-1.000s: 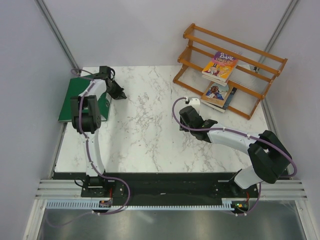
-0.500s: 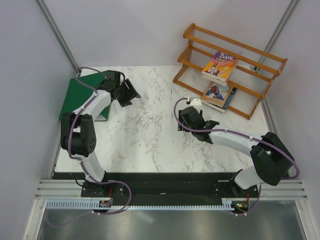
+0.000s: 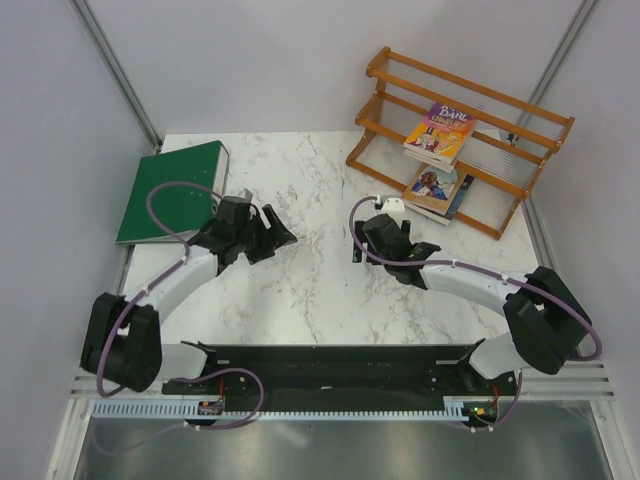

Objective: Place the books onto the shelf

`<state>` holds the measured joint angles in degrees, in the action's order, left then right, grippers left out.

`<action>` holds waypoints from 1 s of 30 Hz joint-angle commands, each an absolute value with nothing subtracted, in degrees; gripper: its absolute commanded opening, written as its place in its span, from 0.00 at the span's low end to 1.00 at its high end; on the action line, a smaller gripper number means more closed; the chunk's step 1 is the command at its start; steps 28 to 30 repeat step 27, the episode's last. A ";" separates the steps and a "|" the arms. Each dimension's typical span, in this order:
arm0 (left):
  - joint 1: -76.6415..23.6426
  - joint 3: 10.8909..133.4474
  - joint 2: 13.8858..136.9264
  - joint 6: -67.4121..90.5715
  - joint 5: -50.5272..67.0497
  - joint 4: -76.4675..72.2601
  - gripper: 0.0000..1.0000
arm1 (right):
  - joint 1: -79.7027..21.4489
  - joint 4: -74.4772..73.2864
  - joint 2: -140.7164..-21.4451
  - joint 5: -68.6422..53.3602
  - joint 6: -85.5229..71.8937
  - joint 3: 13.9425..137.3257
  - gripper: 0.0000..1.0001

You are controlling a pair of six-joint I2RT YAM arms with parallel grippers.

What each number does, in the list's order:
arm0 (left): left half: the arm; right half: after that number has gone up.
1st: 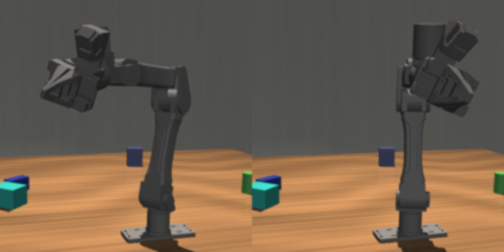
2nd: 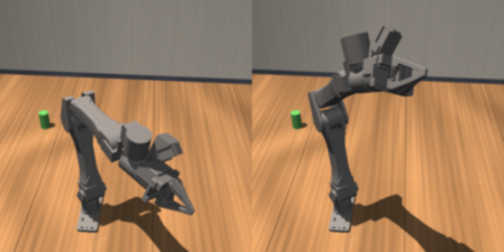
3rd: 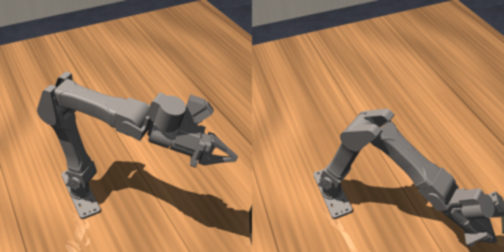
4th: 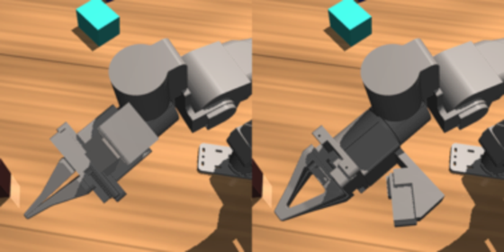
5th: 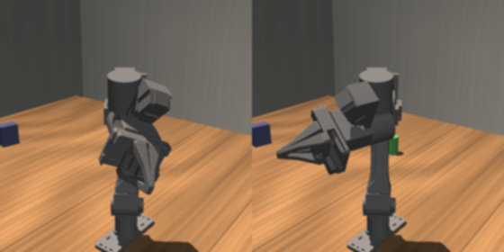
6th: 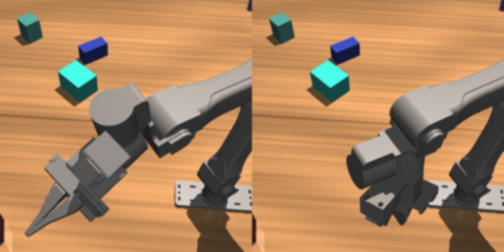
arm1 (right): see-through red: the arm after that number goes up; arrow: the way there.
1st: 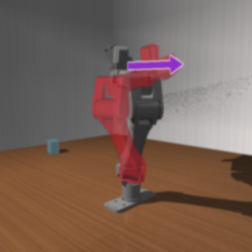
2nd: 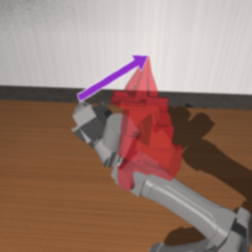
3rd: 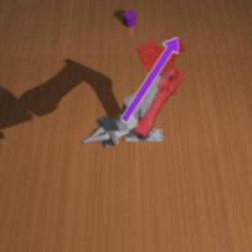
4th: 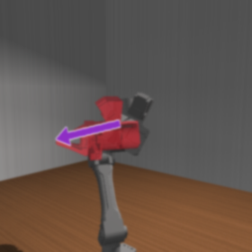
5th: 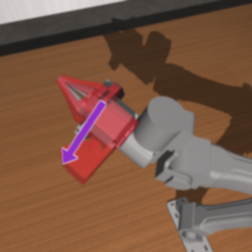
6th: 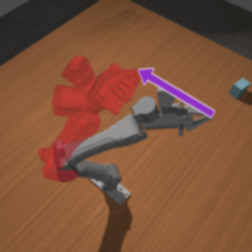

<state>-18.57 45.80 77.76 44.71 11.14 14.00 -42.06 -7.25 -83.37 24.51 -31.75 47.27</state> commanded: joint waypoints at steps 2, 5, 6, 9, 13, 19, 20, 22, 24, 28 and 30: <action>-23.54 41.58 64.89 46.32 10.73 7.47 0.86 | -42.19 -5.89 -79.90 25.75 -32.69 46.32 0.91; -24.34 40.61 60.40 44.48 10.28 9.84 1.00 | -42.19 -6.68 -76.91 25.05 -32.61 45.36 0.92; -24.52 40.26 59.34 44.39 9.85 11.32 1.00 | -42.19 -7.03 -75.77 25.40 -32.69 45.00 0.93; -25.14 39.38 56.35 43.77 9.49 13.44 1.00 | -42.19 -9.66 -70.94 26.72 -32.61 44.04 0.95; -26.36 37.62 53.62 44.21 10.11 14.41 1.00 | -42.19 -15.54 -61.56 29.00 -32.52 42.46 0.98; -28.29 35.60 54.40 44.74 11.34 14.77 1.00 | -42.19 -23.36 -47.84 29.88 -33.92 39.73 0.98; -28.65 35.60 54.58 44.56 11.16 14.77 1.00 | -42.19 -24.42 -46.33 29.97 -34.10 39.64 0.98; -29.53 35.51 54.93 44.30 10.90 15.03 1.00 | -42.19 -27.31 -42.83 30.76 -35.15 39.55 0.98; -29.79 35.33 54.84 44.39 10.63 15.03 1.00 | -42.19 -28.65 -40.27 31.99 -35.51 39.46 0.98; -30.41 35.77 53.97 43.42 9.94 15.03 1.00 | -42.19 -29.09 -39.90 33.04 -34.98 40.16 0.98; -30.41 35.77 53.97 43.42 9.94 15.03 1.00 | -42.19 -29.09 -39.90 33.04 -34.98 40.16 0.98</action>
